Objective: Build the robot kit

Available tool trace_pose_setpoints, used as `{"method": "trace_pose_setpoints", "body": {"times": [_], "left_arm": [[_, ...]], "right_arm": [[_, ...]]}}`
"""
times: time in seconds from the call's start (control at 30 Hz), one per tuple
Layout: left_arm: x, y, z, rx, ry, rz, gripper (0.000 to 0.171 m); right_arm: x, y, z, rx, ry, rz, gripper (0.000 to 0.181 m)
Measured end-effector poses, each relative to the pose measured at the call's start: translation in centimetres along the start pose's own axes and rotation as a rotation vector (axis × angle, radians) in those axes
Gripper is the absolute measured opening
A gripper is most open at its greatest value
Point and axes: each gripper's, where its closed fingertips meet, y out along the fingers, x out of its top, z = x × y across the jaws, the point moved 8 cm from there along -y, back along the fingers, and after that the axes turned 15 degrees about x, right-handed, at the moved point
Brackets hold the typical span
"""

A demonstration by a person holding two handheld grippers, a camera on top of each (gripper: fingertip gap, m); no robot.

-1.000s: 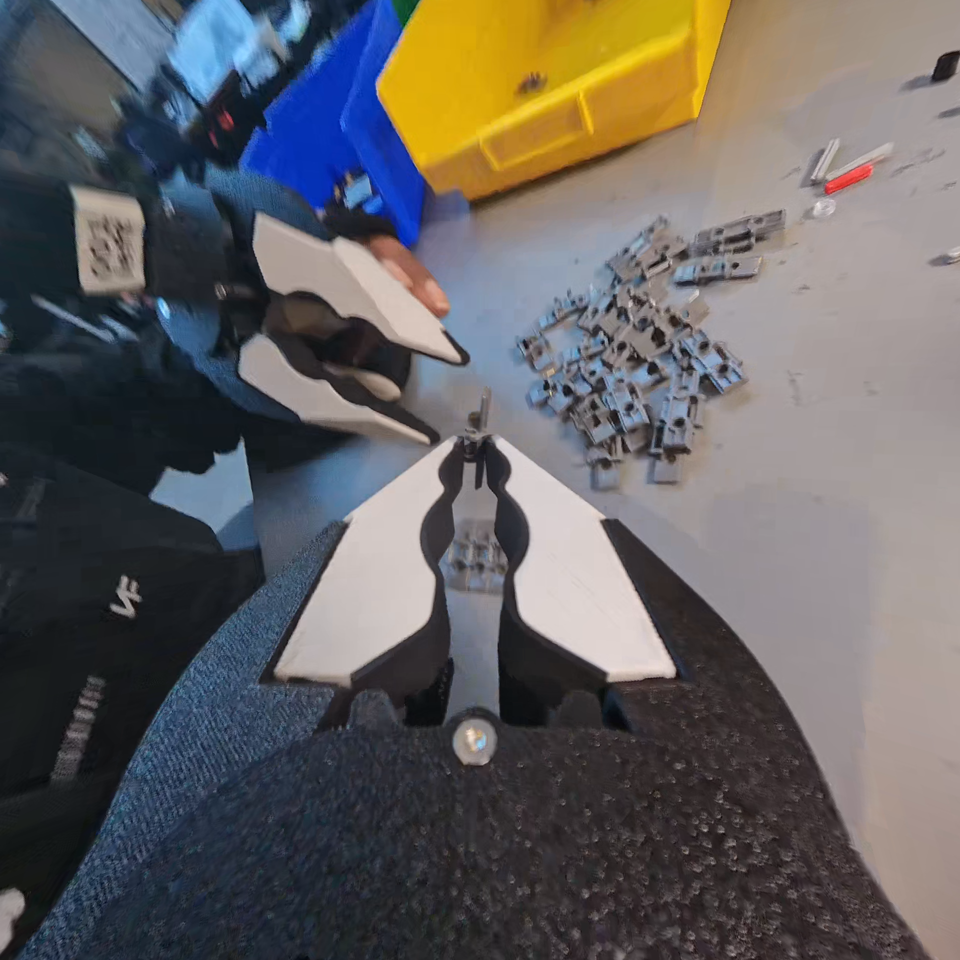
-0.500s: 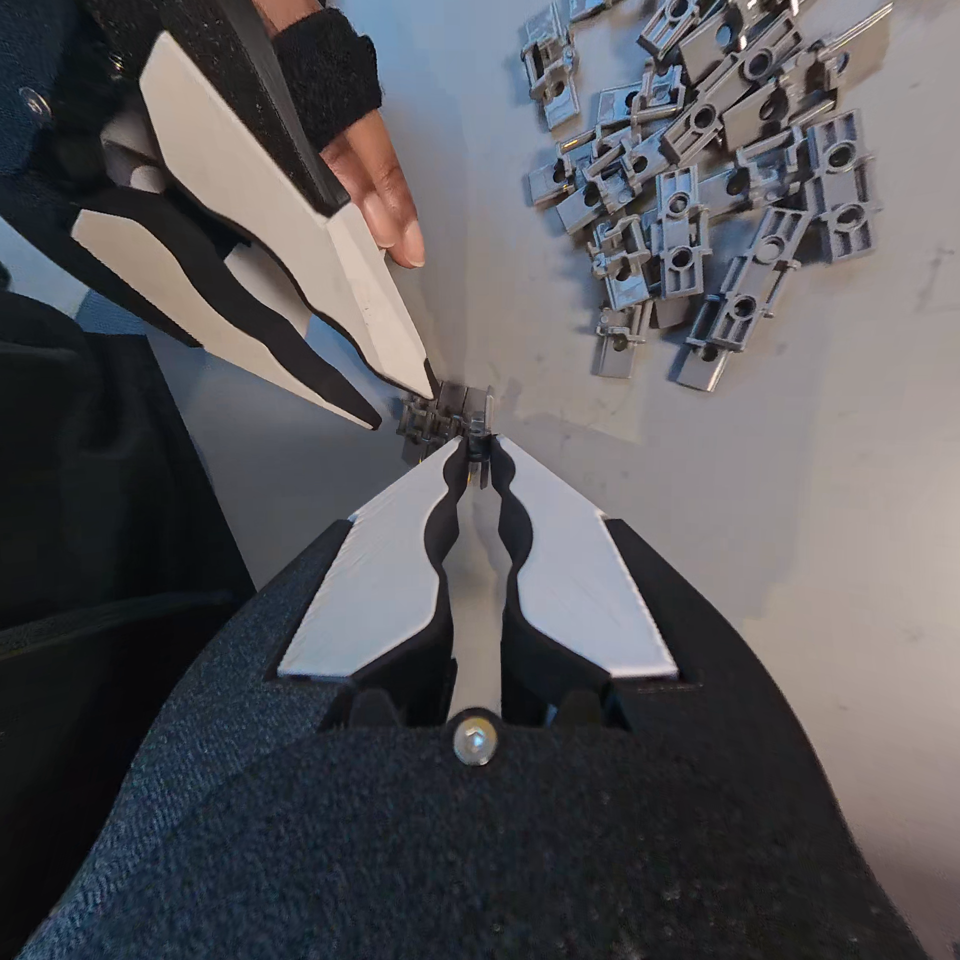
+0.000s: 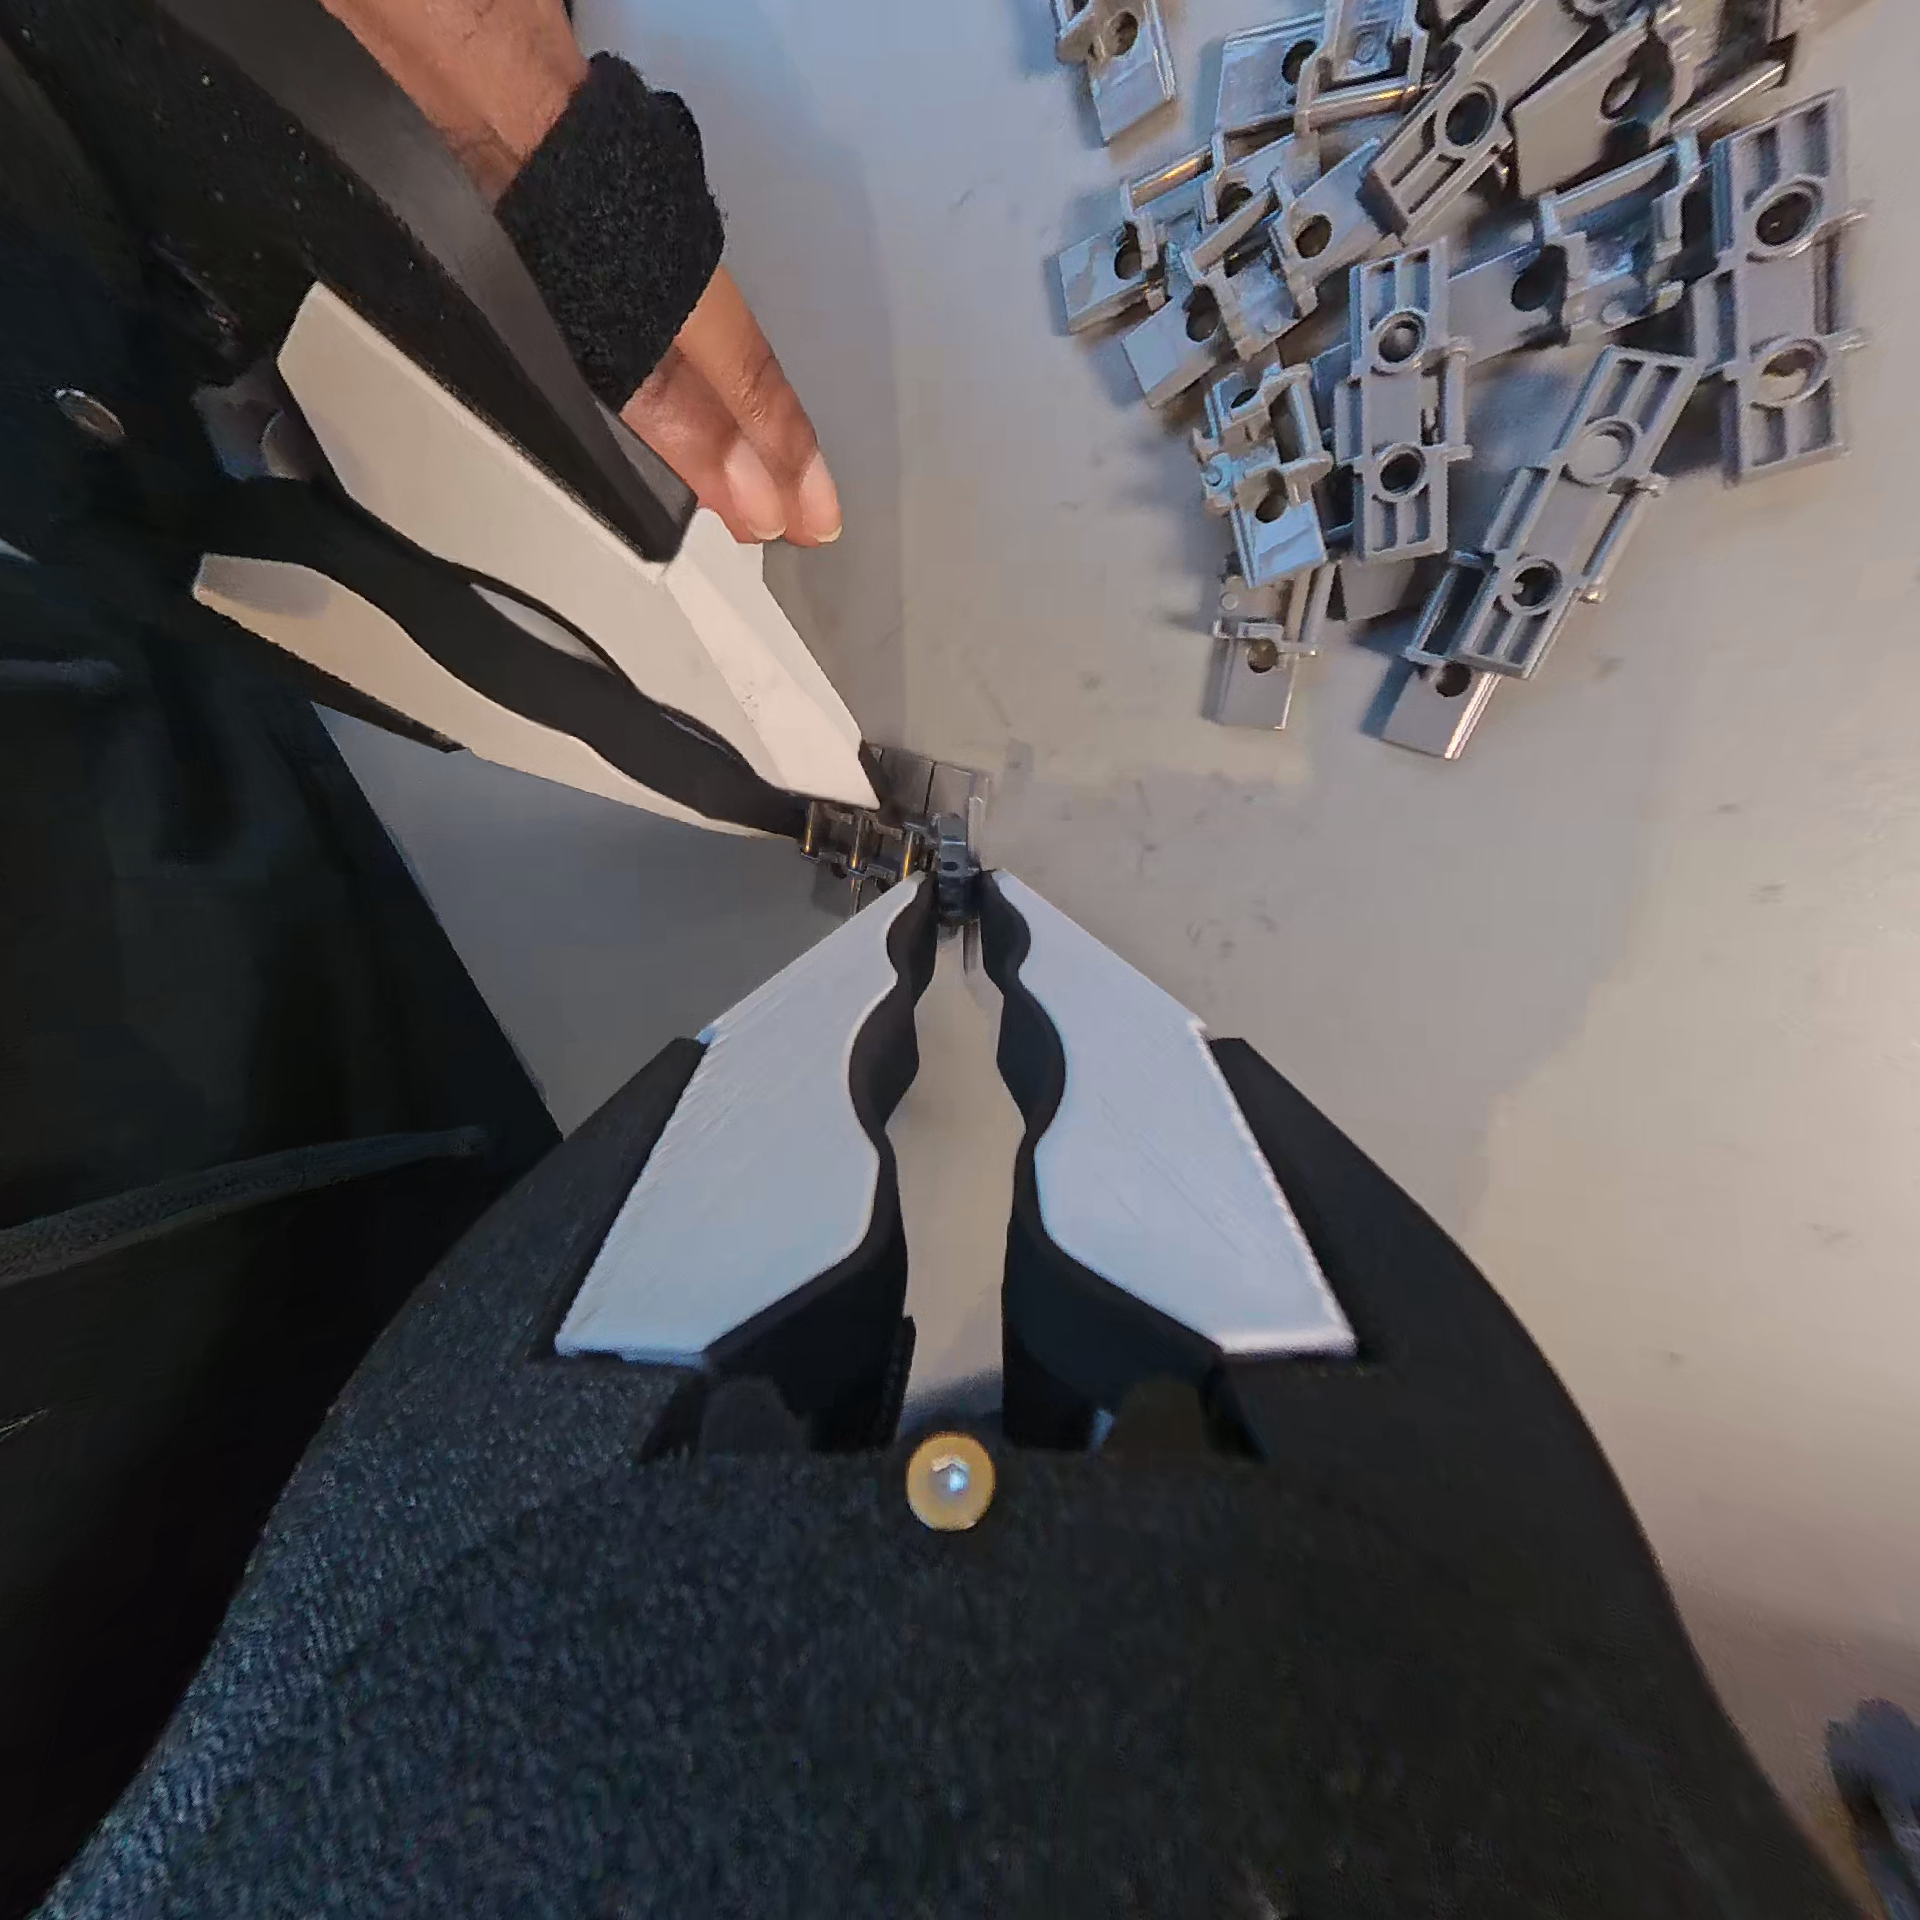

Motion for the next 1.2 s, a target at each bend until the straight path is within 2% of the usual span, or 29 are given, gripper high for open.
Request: {"method": "trace_pose_setpoints", "body": {"times": [0.37, 0.8, 1.2], "left_arm": [[0.1, -0.02, -0.32, 0.017, 0.005, 0.005, 0.014], [0.32, 0.03, -0.66, 0.038, 0.006, 0.013, 0.012], [0.33, 0.03, -0.7, 0.038, 0.01, 0.011, 0.011]], "right_arm": [[0.25, 0.15, 0.16, -0.007, 0.072, 0.088, 0.008], [-0.32, -0.07, 0.17, 0.034, 0.192, 0.034, 0.007], [0.37, 0.18, -0.05, -0.003, 0.178, 0.129, 0.007]]}}
